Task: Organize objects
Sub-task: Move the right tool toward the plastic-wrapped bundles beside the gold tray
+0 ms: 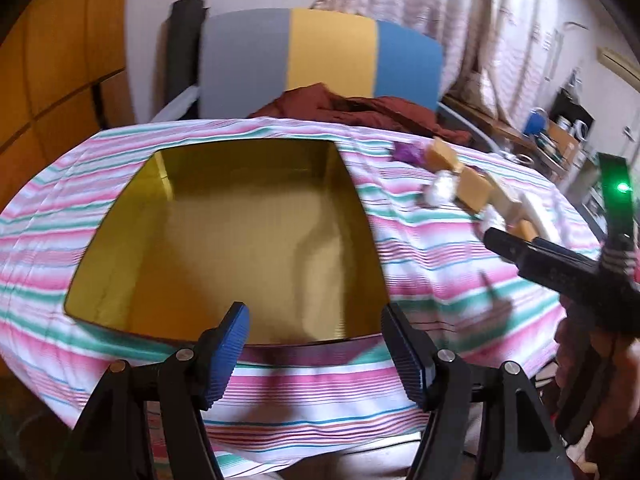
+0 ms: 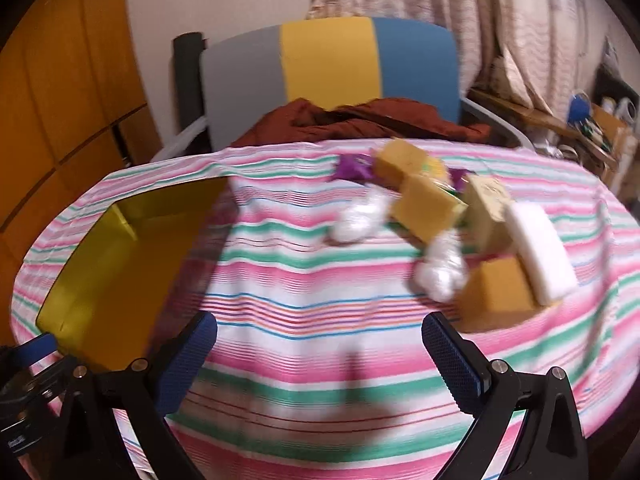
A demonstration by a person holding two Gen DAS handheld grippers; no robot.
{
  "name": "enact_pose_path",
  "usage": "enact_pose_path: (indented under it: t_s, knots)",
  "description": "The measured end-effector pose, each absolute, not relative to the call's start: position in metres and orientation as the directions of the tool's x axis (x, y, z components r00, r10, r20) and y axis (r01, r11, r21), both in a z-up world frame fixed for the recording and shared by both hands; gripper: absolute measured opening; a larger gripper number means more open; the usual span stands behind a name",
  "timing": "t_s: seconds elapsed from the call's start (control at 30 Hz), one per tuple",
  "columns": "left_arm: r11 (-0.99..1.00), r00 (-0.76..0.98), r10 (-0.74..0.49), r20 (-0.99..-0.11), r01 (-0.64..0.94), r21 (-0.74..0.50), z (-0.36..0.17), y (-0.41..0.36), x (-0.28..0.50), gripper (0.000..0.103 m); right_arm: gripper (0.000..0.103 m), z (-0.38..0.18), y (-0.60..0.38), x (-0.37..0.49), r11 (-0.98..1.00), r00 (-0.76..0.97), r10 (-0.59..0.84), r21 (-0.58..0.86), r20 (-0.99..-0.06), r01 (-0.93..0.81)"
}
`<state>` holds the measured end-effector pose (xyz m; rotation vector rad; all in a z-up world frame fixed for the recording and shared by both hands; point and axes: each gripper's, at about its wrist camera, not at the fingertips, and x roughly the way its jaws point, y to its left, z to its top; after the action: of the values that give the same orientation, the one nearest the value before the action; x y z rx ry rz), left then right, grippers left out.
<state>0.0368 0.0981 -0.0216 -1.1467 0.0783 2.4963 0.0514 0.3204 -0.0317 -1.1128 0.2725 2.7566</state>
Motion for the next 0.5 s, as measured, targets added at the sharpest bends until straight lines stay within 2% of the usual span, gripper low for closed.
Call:
enact_pose_path:
  t_s: [0.13, 0.2, 0.33, 0.5]
  knots:
    - [-0.891, -0.55, 0.389, -0.739, -0.428, -0.151, -0.022, 0.11, 0.041, 0.069, 0.103, -0.041, 0.357, 0.062, -0.949, -0.71, 0.065, 0.176, -0.701, -0.261]
    - [-0.88, -0.533, 0.41, -0.74, -0.444, -0.168, -0.022, 0.117, 0.044, 0.069, 0.099, -0.045, 0.369, 0.062, -0.943, -0.718, 0.057, 0.198, -0.694, -0.267]
    - [-0.868, -0.511, 0.427, -0.746, -0.463, -0.18, -0.024, 0.131, 0.048, 0.069, 0.092, -0.048, 0.379, 0.055, -0.945, -0.75, 0.039, 0.219, -0.661, -0.242]
    - [-0.862, -0.503, 0.423, -0.753, -0.479, -0.165, -0.022, 0.141, 0.051, 0.069, 0.091, -0.061, 0.378, 0.037, -0.938, -0.754, -0.018, 0.273, -0.656, -0.215]
